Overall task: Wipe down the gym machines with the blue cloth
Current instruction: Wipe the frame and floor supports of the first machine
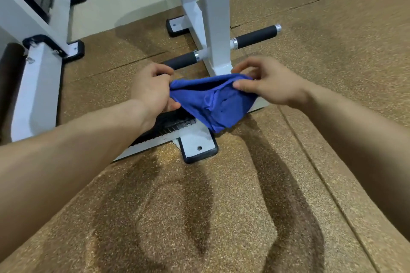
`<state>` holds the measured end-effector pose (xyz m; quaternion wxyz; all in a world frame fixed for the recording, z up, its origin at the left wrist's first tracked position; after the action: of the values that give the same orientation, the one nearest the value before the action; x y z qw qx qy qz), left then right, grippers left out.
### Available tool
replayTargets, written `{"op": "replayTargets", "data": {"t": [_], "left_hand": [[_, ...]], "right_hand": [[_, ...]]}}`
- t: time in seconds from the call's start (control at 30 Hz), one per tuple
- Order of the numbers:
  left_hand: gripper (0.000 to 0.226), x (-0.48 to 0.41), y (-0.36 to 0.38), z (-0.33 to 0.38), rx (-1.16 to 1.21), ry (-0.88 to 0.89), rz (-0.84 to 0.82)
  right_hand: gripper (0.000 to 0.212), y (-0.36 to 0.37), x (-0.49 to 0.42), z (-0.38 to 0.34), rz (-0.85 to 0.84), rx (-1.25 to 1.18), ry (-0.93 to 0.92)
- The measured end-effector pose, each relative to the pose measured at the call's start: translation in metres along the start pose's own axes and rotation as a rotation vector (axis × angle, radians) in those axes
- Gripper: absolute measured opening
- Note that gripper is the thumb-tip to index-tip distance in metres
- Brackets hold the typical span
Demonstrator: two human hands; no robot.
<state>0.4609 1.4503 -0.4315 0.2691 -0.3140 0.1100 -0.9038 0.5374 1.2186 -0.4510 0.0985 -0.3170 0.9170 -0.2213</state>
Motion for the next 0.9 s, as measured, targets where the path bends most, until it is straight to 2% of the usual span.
{"op": "replayTargets", "data": {"t": [0.07,0.13,0.2,0.27,0.33,0.4,0.43,0.47,0.53,0.63,0.7,0.8,0.9], "left_hand": [[0.021,0.0,0.004,-0.004,0.047,-0.116,-0.049],[0.015,0.006,0.01,-0.006,0.075,-0.235,-0.137],[0.019,0.01,0.015,-0.008,-0.122,-0.269,-0.195],[0.031,0.006,0.016,-0.011,-0.559,-0.052,-0.084],[0.046,0.005,0.023,-0.011,-0.889,0.386,0.099],[0.05,0.013,0.04,-0.017,-1.008,0.75,0.066],[0.052,0.013,0.05,-0.023,-1.077,0.864,-0.001],[0.055,0.011,0.06,-0.03,-1.151,0.925,-0.063],[0.063,-0.001,0.07,-0.042,-1.254,0.95,-0.106],[0.062,-0.013,0.061,-0.046,-1.235,0.975,0.007],[0.055,-0.014,0.048,-0.049,-1.229,1.066,0.081],[0.039,-0.016,0.029,-0.057,-1.133,1.225,0.103],[0.034,-0.023,0.03,-0.062,-1.07,1.243,0.059]], "right_hand": [[0.012,-0.006,-0.008,0.0,0.049,-0.003,0.005],[0.017,-0.012,-0.021,0.006,0.034,0.198,0.041],[0.033,-0.013,-0.03,0.01,0.053,0.412,0.092],[0.054,-0.003,-0.026,0.014,0.148,0.566,0.093],[0.058,0.013,-0.009,0.02,0.271,0.726,0.03],[0.045,0.028,0.01,0.028,0.325,0.876,-0.029],[0.039,0.034,0.017,0.034,0.321,0.899,-0.056],[0.039,0.039,0.023,0.04,0.3,0.903,-0.092],[0.055,0.051,0.027,0.05,0.177,0.925,-0.167],[0.066,0.071,0.023,0.055,-0.004,0.99,-0.196],[0.064,0.087,0.02,0.05,-0.004,1.022,-0.237],[0.06,0.113,0.02,0.051,0.027,1.042,-0.305],[0.057,0.107,0.024,0.063,0.056,1.091,-0.369]]}}
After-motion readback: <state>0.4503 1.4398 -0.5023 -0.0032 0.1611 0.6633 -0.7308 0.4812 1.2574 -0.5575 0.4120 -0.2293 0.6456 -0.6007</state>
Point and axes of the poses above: each hand's wrist, its own x-axis away from the middle knuckle, its own y-axis out of the palm, z = x × y, the point moved 3 cm from there along -x, towards the middle knuckle, and after that the axes turned 13 degrees about -y, right-handed, at the moved point
